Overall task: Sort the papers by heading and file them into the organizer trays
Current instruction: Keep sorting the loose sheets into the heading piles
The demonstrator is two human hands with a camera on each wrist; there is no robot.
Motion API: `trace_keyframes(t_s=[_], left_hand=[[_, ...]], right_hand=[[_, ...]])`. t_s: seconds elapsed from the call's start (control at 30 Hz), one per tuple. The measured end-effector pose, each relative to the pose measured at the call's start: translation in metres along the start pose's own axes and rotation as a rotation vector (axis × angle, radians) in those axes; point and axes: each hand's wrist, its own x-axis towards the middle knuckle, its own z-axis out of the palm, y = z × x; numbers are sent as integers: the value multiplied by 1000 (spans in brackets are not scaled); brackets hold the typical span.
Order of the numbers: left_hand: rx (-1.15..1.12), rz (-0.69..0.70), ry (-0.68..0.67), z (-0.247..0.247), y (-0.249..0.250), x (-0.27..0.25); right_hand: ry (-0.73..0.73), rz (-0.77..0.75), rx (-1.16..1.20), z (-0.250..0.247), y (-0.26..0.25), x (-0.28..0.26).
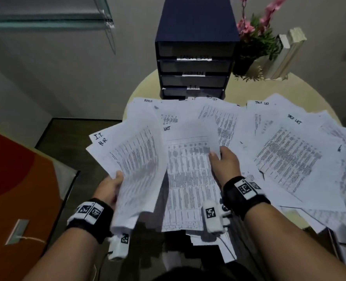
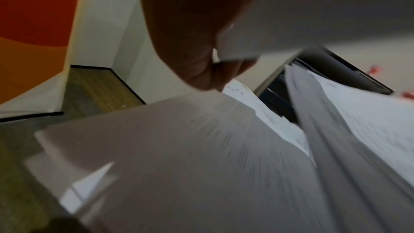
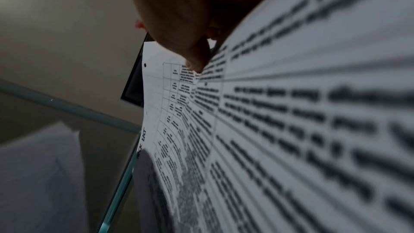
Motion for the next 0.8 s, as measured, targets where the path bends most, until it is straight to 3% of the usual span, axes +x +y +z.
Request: trace_keyframes(t_s=[0.07,0.17,0.27,0.33,0.4,0.43,0.53,0.63,0.7,0.8], left_hand=[[-179,-34,-109,5,-4,-3],[-211,-17,-196,14,-1,-5],[-169,61,-143,20,3,-3],[-194,90,-64,21,7,-3],[-241,96,-21,19,11,-2],[-265,91,-12,19,13,-1],[-267,75,15,17,20,2],[-199,84,184,10,27,9],[-140,91,294,0,31,12],[-86,56,353,-16,32,12]], right_hand=[[-30,-37,-24,21,-11,-11],[-43,-41,46,42,-27,-21],[-82,-22,189,51,-39,-26],[-263,15,225,47,-42,-29],[-452,14,90,42,-37,-32],[-454,1,17,39,-34,-36],[-176,91,50,30,-16,-27],[79,210,184,9,2,15],[136,257,164,-7,10,49],[184,285,135,-20,16,89]])
